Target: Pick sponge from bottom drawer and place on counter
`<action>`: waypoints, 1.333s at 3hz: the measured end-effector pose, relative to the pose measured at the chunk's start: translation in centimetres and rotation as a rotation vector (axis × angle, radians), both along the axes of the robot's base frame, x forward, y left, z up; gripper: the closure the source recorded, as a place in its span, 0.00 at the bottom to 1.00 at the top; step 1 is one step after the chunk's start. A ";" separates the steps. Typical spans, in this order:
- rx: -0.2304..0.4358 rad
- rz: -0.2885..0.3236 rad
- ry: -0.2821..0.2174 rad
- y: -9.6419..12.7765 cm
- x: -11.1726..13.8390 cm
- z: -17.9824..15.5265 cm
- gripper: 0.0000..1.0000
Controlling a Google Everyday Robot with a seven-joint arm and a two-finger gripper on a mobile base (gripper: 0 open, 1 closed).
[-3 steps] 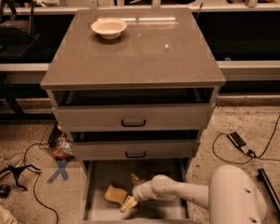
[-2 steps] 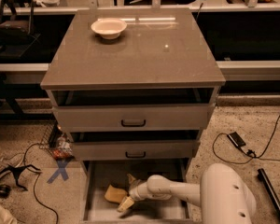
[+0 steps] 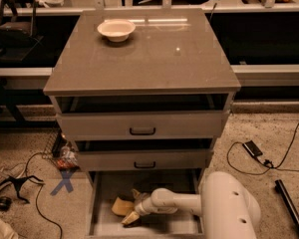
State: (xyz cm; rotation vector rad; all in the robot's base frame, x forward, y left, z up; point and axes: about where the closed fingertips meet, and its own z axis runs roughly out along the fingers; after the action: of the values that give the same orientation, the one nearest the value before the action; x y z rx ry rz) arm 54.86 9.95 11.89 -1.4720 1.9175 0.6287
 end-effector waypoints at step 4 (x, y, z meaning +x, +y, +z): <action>0.118 0.011 -0.116 -7.0 0.2 9.3 1.00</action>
Offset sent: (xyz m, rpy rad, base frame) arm 0.0012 -0.0101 0.0088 -0.0307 -0.0551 -0.0236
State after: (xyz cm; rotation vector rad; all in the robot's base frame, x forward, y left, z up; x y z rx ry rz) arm 55.07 2.90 21.17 -1.4152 1.7553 0.6363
